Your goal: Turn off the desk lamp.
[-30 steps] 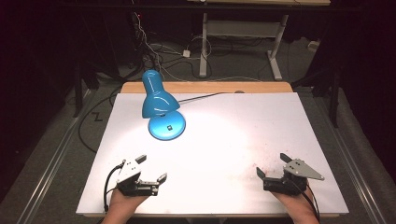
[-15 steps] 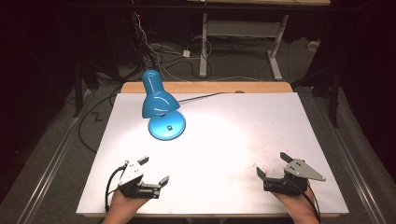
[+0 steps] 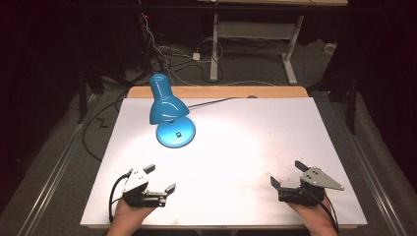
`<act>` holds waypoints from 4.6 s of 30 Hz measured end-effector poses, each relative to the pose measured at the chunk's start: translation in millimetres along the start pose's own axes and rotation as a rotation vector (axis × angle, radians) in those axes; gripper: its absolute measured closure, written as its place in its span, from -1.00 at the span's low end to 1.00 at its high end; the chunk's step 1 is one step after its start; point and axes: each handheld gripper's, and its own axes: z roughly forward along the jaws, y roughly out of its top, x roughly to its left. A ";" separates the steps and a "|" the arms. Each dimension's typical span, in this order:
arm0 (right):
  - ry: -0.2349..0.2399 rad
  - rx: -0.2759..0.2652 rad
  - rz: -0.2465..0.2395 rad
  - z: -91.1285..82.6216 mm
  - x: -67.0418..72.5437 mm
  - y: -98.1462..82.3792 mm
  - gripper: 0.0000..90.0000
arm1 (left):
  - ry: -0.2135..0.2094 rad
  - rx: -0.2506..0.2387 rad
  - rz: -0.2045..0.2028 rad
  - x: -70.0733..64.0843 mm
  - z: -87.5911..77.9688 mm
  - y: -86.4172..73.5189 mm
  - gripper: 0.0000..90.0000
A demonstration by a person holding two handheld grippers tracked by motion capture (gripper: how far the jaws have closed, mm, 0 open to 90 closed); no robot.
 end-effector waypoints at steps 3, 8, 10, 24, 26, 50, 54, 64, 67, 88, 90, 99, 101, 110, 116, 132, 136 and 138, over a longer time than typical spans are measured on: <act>0.001 -0.001 0.000 0.1 0.4 0.1 -0.99 | 0.000 0.003 0.004 0.3 0.1 0.2 -0.94; 0.001 -0.002 0.001 0.1 0.7 0.2 -1.00 | -0.005 0.004 0.005 0.3 0.1 0.3 -0.91; 0.002 -0.001 0.001 0.1 0.8 0.2 -1.00 | -0.007 0.003 0.006 0.2 -0.1 0.3 -0.90; 0.000 -0.002 -0.001 1.1 1.6 0.6 -0.99 | -0.030 0.010 0.022 -1.2 0.5 0.2 -0.68; 0.000 0.001 0.000 1.3 3.0 0.7 -1.00 | -0.029 0.007 0.021 -1.4 0.6 0.4 -0.68; 0.004 0.004 -0.004 0.8 2.2 -0.2 -1.00 | -0.007 -0.023 -0.027 -0.7 -1.0 2.0 0.02; 0.005 0.005 -0.002 0.9 2.1 -0.3 -0.99 | -0.020 -0.019 -0.036 0.2 -1.6 2.7 0.20; 0.006 0.002 -0.001 0.4 2.9 0.3 -0.99 | -0.036 0.003 -0.040 2.3 1.3 1.8 0.52; 0.006 0.002 -0.002 0.4 2.6 0.2 -1.00 | -0.048 0.006 -0.041 3.1 1.3 1.5 0.64; 0.005 -0.001 -0.004 -0.5 3.0 0.6 -1.00 | -0.059 0.018 -0.050 6.6 1.3 2.2 0.95; 0.008 -0.002 -0.006 -0.5 3.4 0.7 -1.00 | -0.055 0.016 -0.062 9.2 1.5 1.3 0.95; 0.011 -0.002 -0.012 -0.4 3.6 1.0 -1.00 | -0.023 0.033 -0.100 15.6 1.7 3.2 0.95; 0.007 -0.002 -0.005 -1.4 2.7 0.3 -1.00 | -0.018 0.010 -0.103 17.4 0.3 6.8 0.95; 0.007 -0.004 0.001 -1.8 2.4 0.2 -1.00 | 0.027 -0.014 -0.108 30.9 3.1 19.8 0.95; 0.009 -0.005 -0.003 -1.2 2.8 0.4 -1.00 | 0.051 -0.024 -0.099 42.4 7.9 26.6 0.95; 0.005 -0.009 0.006 -2.9 1.6 0.8 -0.99 | 0.080 -0.070 -0.184 64.7 40.6 30.6 0.95; 0.004 -0.012 0.007 -3.0 1.8 1.3 -0.99 | 0.096 -0.064 -0.168 65.8 52.5 35.6 0.95; 0.005 -0.013 0.011 -3.4 2.2 1.3 -0.99 | 0.106 -0.058 -0.146 64.9 58.8 40.0 0.95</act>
